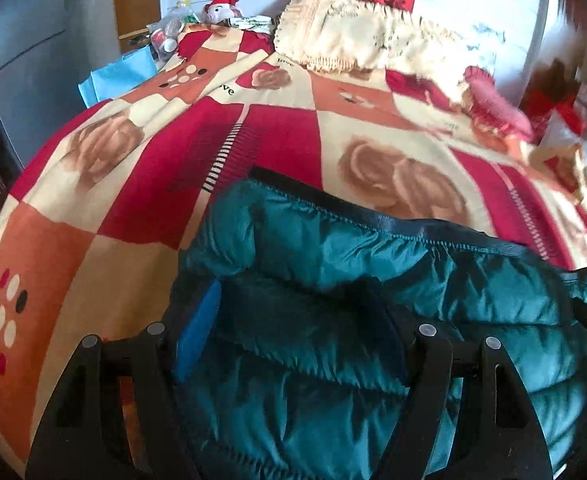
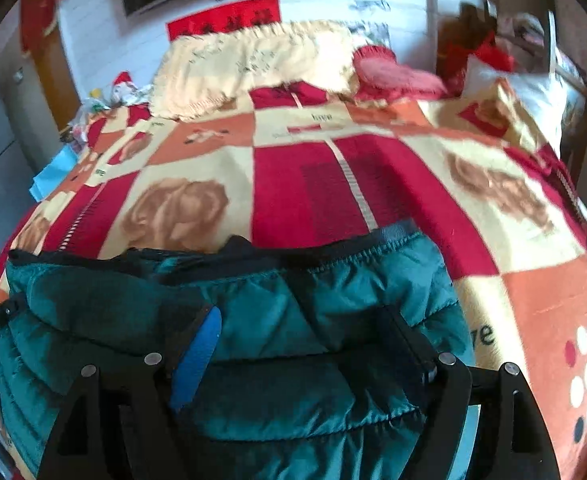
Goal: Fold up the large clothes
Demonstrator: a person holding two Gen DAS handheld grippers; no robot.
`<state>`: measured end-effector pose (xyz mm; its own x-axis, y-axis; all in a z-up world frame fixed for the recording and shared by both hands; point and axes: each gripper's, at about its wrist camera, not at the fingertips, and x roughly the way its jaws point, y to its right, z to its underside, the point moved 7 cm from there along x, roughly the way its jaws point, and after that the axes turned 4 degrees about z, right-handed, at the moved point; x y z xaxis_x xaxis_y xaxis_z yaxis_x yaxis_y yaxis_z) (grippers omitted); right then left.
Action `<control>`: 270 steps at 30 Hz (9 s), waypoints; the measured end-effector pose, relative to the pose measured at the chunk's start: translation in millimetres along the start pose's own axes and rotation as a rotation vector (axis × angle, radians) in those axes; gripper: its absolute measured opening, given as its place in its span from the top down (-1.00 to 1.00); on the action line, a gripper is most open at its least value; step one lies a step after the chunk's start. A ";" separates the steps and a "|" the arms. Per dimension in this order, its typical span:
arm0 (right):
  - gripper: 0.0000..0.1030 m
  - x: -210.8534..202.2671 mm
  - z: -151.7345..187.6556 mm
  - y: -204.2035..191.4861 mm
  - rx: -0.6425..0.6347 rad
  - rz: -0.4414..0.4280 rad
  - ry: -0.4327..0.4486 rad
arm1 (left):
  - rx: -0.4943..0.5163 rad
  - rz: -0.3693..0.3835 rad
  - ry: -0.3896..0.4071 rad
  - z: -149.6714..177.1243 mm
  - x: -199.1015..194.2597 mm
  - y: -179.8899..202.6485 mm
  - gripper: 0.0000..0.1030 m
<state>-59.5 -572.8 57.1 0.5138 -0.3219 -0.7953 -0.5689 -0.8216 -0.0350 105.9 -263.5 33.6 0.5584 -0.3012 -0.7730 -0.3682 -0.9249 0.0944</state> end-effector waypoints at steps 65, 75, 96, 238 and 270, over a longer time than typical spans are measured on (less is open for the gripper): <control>-0.75 -53.4 34.5 11.6 -0.012 -0.044 0.017 | -0.006 0.052 0.048 9.6 -24.4 -13.2 -0.68; -0.76 -69.4 93.5 20.1 0.013 -0.053 -0.023 | 0.055 0.077 0.052 60.7 -67.0 -19.8 -0.68; -0.93 -79.6 116.2 40.0 0.096 -0.106 -0.073 | 0.017 0.100 -0.019 91.4 -69.1 -29.8 -0.68; -0.70 -249.2 253.0 -100.1 -0.045 -0.142 0.108 | 0.099 0.064 0.163 240.4 -251.9 7.3 -0.50; -0.70 -227.2 253.7 -93.8 -0.025 -0.143 0.062 | 0.107 0.082 0.112 240.3 -228.9 20.3 -0.50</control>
<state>-285.8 -303.4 87.5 0.6275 -0.2290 -0.7442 -0.4716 -0.8723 -0.1292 -208.1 -157.6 61.7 0.6001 -0.4040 -0.6904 -0.4895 -0.8681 0.0825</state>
